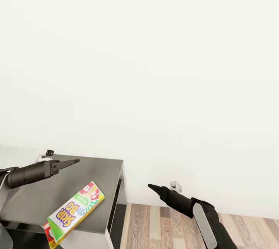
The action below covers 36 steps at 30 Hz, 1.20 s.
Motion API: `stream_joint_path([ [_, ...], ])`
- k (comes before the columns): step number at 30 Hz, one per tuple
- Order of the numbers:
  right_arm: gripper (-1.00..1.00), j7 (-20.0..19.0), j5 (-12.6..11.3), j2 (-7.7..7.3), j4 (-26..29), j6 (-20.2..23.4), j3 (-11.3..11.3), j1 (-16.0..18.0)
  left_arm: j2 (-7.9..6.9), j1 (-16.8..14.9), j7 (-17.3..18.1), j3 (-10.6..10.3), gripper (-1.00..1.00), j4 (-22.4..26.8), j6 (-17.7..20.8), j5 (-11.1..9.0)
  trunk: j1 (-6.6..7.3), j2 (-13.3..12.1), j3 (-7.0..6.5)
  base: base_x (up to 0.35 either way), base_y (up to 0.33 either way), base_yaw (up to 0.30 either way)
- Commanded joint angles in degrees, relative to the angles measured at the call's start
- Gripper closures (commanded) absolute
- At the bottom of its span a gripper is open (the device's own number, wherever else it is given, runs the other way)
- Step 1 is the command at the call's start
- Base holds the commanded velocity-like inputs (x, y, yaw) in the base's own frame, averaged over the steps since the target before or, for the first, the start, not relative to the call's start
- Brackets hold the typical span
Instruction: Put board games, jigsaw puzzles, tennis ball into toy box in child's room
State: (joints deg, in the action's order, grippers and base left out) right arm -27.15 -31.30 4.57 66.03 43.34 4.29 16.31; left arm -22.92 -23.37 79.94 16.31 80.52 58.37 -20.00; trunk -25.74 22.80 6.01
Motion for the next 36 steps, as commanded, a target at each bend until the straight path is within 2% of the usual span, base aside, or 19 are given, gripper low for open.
stream_joint_path([
  [1,-1.00,-0.2,0.0,0.08,0.0,0.4,0.2,0.0,-0.02,0.0,0.1,0.0,-1.00,0.0,0.6,-0.1,-0.04,0.1,0.03,0.000,0.182,0.000],
  [22,-1.00,-0.1,0.1,0.09,0.0,0.4,0.3,0.0,-0.11,0.1,0.1,0.7,-1.00,0.0,0.8,0.0,-0.04,0.1,-1.94,0.000,0.033,0.000],
  [36,-1.00,-0.1,-0.4,0.07,-0.1,0.5,1.0,0.1,-0.20,0.1,0.2,0.7,-1.00,0.0,1.2,0.0,-3.12,5.7,0.34,0.000,0.000,0.000],
])
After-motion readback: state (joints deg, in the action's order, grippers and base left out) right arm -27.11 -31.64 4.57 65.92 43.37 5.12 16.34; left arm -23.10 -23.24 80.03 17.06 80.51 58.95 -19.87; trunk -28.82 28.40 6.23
